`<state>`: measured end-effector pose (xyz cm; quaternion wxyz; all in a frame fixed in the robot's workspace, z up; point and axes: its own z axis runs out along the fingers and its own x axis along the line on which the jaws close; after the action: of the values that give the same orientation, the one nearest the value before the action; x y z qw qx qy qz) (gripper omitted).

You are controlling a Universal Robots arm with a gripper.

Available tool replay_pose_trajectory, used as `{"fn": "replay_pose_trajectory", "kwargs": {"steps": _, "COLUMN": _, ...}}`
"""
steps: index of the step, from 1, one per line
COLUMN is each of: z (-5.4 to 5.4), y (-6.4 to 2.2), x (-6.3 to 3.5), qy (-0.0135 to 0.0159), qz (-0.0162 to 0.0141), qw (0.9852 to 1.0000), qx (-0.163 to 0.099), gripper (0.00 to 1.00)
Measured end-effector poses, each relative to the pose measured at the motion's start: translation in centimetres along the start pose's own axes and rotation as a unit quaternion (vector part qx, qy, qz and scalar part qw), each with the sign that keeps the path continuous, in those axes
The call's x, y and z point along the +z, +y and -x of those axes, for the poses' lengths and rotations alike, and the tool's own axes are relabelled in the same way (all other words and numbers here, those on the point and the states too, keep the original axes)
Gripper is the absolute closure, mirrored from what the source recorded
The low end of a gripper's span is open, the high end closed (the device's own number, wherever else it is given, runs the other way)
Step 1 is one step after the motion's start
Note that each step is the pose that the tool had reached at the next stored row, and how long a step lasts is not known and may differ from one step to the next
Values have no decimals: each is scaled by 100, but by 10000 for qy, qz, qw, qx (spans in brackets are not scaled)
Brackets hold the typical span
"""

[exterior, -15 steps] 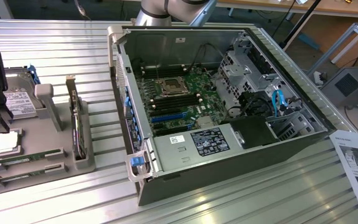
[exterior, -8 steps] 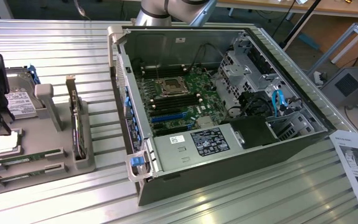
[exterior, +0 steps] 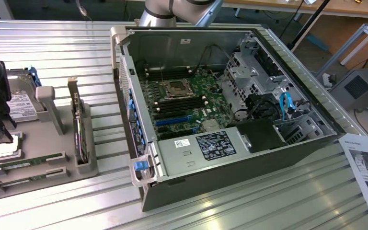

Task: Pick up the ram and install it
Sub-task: 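Pick up the ram and move it above insertion slot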

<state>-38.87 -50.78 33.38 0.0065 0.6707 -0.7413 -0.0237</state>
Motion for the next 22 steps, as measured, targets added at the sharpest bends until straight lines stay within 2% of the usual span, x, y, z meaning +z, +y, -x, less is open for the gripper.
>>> {"fn": "replay_pose_trajectory", "kwargs": {"steps": 7, "z": -66, "y": -8, "x": 36, "qy": 0, "qz": 1, "qw": 10000, "qx": 0, "gripper": 70}}
{"fn": "replay_pose_trajectory", "kwargs": {"steps": 18, "z": -228, "y": -25, "x": 67, "qy": 0, "qz": 0, "qw": 10000, "qx": 0, "gripper": 70}}
{"fn": "replay_pose_trajectory", "kwargs": {"steps": 22, "z": -247, "y": -28, "x": 70, "qy": 0, "qz": 1, "qw": 10000, "qx": 0, "gripper": 70}}
